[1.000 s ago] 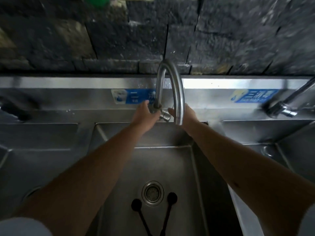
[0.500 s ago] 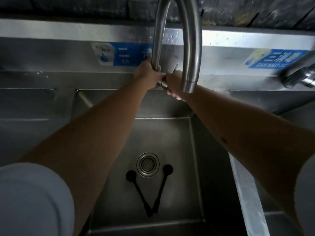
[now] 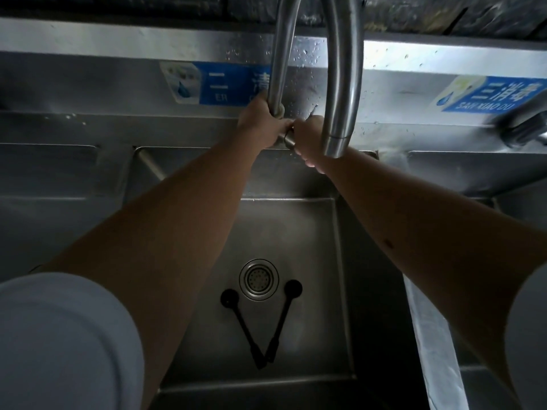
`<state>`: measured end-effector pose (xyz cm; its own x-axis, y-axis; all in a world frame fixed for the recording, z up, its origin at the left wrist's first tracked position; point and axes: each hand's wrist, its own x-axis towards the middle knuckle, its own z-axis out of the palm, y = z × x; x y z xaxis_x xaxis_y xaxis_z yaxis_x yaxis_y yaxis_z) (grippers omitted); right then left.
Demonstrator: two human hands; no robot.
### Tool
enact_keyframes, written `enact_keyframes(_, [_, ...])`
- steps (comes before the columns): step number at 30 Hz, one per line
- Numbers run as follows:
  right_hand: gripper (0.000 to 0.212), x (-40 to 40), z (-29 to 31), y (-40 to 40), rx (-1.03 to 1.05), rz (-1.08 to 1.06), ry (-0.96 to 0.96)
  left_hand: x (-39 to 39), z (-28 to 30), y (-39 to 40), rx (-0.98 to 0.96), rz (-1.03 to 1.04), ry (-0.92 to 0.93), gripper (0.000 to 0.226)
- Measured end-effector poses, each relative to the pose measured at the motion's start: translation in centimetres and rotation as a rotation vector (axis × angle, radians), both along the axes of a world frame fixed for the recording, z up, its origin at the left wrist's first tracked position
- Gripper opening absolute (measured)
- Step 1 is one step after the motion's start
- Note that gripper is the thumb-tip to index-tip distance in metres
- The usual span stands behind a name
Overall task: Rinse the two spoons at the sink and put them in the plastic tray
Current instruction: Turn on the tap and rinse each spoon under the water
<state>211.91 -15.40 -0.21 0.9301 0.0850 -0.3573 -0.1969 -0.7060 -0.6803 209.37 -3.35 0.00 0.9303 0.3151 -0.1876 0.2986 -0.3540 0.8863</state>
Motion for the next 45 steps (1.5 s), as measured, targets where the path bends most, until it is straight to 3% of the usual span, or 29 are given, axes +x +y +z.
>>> enact_keyframes(12, [0.022,0.3,-2.3,-0.1,-0.012,-0.004,0.044,0.0,-0.4,0.0,-0.084,0.021,-0.008,0.037])
enact_keyframes(14, [0.032,-0.6,-1.9,0.0,0.123,0.002,0.102,-0.3,-0.1,0.0,-0.117,0.006,0.033,0.039])
enact_keyframes(16, [0.048,-2.1,-1.3,-0.1,0.288,-0.14,0.206,-0.9,0.1,-0.1,-0.148,0.015,0.073,0.038])
enact_keyframes(19, [0.042,-6.0,-0.7,-1.3,0.392,-0.213,0.225,-3.3,0.0,-0.8,-0.047,0.16,0.066,0.036])
enact_keyframes(22, [0.043,-11.1,-1.2,-3.1,0.465,-0.196,0.369,-8.1,-1.0,-2.7,0.089,0.211,0.034,0.053])
enact_keyframes(24, [0.038,-14.5,-2.1,-4.2,0.501,-0.199,0.545,-11.6,-2.7,-4.4,0.002,0.179,0.099,0.045])
enact_keyframes(27, [0.034,-19.0,-4.2,-5.4,0.531,-0.172,0.729,-17.5,-5.6,-7.4,-0.405,0.172,0.345,0.018])
enact_keyframes(30, [0.026,-22.5,-6.8,-6.6,0.575,-0.264,0.798,-22.1,-8.6,-9.3,-0.536,0.197,0.513,0.021])
enact_keyframes(35, [0.024,-26.9,-11.6,-9.1,0.509,-0.236,0.805,-27.3,-12.3,-10.6,-0.557,0.146,0.584,0.016])
enact_keyframes(45, [0.016,-32.0,-23.4,-11.6,0.06,-0.242,0.702,-31.1,-22.7,-12.4,-0.122,-0.143,0.761,0.026])
